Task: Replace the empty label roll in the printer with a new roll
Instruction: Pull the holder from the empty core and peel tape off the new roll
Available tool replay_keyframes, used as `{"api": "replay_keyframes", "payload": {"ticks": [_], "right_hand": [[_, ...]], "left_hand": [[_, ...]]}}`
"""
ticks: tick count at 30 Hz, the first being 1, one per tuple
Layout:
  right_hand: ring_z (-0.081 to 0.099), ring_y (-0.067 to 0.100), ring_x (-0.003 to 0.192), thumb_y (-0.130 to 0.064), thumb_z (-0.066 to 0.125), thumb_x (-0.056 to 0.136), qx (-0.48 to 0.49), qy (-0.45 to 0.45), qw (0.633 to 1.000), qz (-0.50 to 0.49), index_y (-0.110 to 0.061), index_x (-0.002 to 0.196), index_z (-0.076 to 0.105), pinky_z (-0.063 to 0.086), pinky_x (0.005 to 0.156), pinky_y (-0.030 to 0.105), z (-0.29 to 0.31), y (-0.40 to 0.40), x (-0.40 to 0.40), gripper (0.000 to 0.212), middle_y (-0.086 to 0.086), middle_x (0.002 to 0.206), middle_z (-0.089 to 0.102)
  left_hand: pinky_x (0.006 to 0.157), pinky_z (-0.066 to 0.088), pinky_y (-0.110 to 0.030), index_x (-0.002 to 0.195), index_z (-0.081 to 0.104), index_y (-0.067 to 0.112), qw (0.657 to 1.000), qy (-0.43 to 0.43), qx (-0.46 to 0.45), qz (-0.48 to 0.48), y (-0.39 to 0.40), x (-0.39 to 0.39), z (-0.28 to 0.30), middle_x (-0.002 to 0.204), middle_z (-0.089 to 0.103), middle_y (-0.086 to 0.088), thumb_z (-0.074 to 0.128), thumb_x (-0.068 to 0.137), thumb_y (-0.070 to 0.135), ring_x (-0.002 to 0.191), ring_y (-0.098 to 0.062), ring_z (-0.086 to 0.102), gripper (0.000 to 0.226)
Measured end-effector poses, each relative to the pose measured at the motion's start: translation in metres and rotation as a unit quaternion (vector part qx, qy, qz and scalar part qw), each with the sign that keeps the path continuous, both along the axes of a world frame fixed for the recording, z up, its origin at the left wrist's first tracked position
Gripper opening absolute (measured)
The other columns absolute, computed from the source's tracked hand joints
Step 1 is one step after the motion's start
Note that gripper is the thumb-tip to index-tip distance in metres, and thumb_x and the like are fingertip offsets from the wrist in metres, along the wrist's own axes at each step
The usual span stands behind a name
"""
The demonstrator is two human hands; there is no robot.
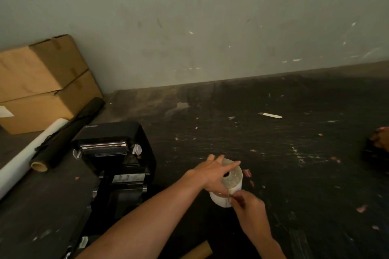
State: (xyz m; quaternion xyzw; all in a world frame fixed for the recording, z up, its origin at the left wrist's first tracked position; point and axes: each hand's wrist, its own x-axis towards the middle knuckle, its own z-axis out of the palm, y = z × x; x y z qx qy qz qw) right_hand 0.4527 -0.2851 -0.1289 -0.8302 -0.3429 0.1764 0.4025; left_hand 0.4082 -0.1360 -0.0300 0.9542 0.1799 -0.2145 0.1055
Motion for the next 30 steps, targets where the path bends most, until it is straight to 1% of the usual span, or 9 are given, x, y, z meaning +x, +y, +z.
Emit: {"api": "replay_keyframes", "payload": {"ticks": [3, 7, 11, 15, 17, 20, 25, 27, 30], "right_hand": [[0.061, -0.001, 0.081, -0.021, 0.066, 0.085, 0.003, -0.009, 1.000, 0.001, -0.029, 0.086, 0.066, 0.051, 0.073, 0.020, 0.000, 0.001, 0.000, 0.009, -0.011, 0.084, 0.065], [0.060, 0.000, 0.086, -0.018, 0.065, 0.085, 0.014, -0.024, 1.000, 0.004, -0.027, 0.091, 0.067, 0.050, 0.078, 0.020, 0.002, -0.002, 0.001, 0.011, -0.013, 0.089, 0.064], [0.060, 0.001, 0.089, -0.017, 0.064, 0.085, 0.020, -0.025, 0.999, -0.002, -0.029, 0.092, 0.065, 0.050, 0.082, 0.021, 0.003, -0.005, 0.004, 0.014, -0.014, 0.092, 0.064], [0.060, -0.002, 0.085, -0.016, 0.065, 0.085, 0.037, -0.007, 0.999, -0.003, -0.034, 0.088, 0.058, 0.048, 0.074, 0.016, 0.006, -0.006, 0.004, 0.019, -0.014, 0.090, 0.064], [0.060, -0.002, 0.086, -0.016, 0.065, 0.084, 0.043, -0.015, 0.999, 0.005, -0.034, 0.088, 0.059, 0.050, 0.076, 0.018, 0.006, -0.005, 0.006, 0.019, -0.015, 0.090, 0.063], [0.059, -0.003, 0.086, -0.015, 0.066, 0.084, 0.048, -0.034, 0.998, 0.013, -0.032, 0.087, 0.061, 0.050, 0.075, 0.016, 0.008, -0.003, 0.008, 0.018, -0.016, 0.088, 0.063], [0.059, -0.002, 0.083, -0.013, 0.067, 0.083, 0.057, -0.044, 0.997, 0.037, -0.030, 0.086, 0.060, 0.047, 0.069, 0.013, 0.017, -0.001, 0.012, 0.018, -0.016, 0.086, 0.060], [0.059, -0.002, 0.083, -0.015, 0.066, 0.084, 0.053, -0.039, 0.997, 0.046, -0.029, 0.087, 0.062, 0.047, 0.070, 0.013, 0.021, 0.002, 0.014, 0.015, -0.015, 0.087, 0.061], [0.058, -0.002, 0.087, -0.017, 0.064, 0.086, 0.024, -0.030, 0.997, 0.073, -0.029, 0.089, 0.061, 0.046, 0.076, 0.015, 0.031, 0.012, 0.020, 0.013, -0.014, 0.091, 0.061]], "left_hand": [[0.103, 0.036, -0.053, 0.148, 0.005, 0.049, 1.000, 0.016, 0.017, -0.017, 0.000, 0.005, 0.004, 0.155, 0.018, -0.010, 0.068, 0.078, 0.045, 0.136, -0.034, 0.020, 0.094], [0.098, 0.039, -0.051, 0.148, 0.012, 0.046, 1.000, 0.019, 0.021, -0.007, -0.002, 0.009, 0.006, 0.146, 0.027, -0.009, 0.069, 0.076, 0.049, 0.129, -0.033, 0.027, 0.092], [0.100, 0.037, -0.052, 0.149, 0.011, 0.044, 0.999, 0.024, 0.026, 0.002, -0.004, 0.012, 0.005, 0.146, 0.028, -0.012, 0.067, 0.076, 0.054, 0.130, -0.034, 0.027, 0.092], [0.104, 0.033, -0.054, 0.149, 0.009, 0.045, 0.999, 0.032, 0.027, 0.007, -0.005, 0.014, 0.006, 0.147, 0.025, -0.014, 0.066, 0.075, 0.056, 0.133, -0.037, 0.024, 0.094], [0.106, 0.030, -0.055, 0.149, 0.010, 0.044, 0.999, 0.032, 0.023, 0.006, -0.004, 0.014, 0.006, 0.148, 0.025, -0.015, 0.067, 0.075, 0.057, 0.133, -0.037, 0.024, 0.095], [0.107, 0.028, -0.057, 0.148, 0.012, 0.045, 0.999, 0.027, 0.007, 0.023, -0.001, 0.012, 0.004, 0.148, 0.025, -0.015, 0.068, 0.072, 0.059, 0.134, -0.038, 0.023, 0.095], [0.103, 0.034, -0.055, 0.145, 0.015, 0.048, 0.994, 0.009, -0.052, 0.100, 0.006, 0.005, 0.005, 0.148, 0.024, -0.011, 0.070, 0.070, 0.055, 0.136, -0.036, 0.022, 0.093], [0.102, 0.035, -0.055, 0.143, 0.018, 0.049, 0.988, 0.003, -0.083, 0.132, 0.011, 0.001, 0.007, 0.148, 0.025, -0.011, 0.069, 0.071, 0.052, 0.136, -0.036, 0.023, 0.089], [0.103, 0.036, -0.054, 0.143, 0.019, 0.050, 0.980, 0.001, -0.114, 0.162, 0.019, -0.004, 0.007, 0.147, 0.028, -0.012, 0.068, 0.072, 0.051, 0.134, -0.036, 0.026, 0.087]]}}
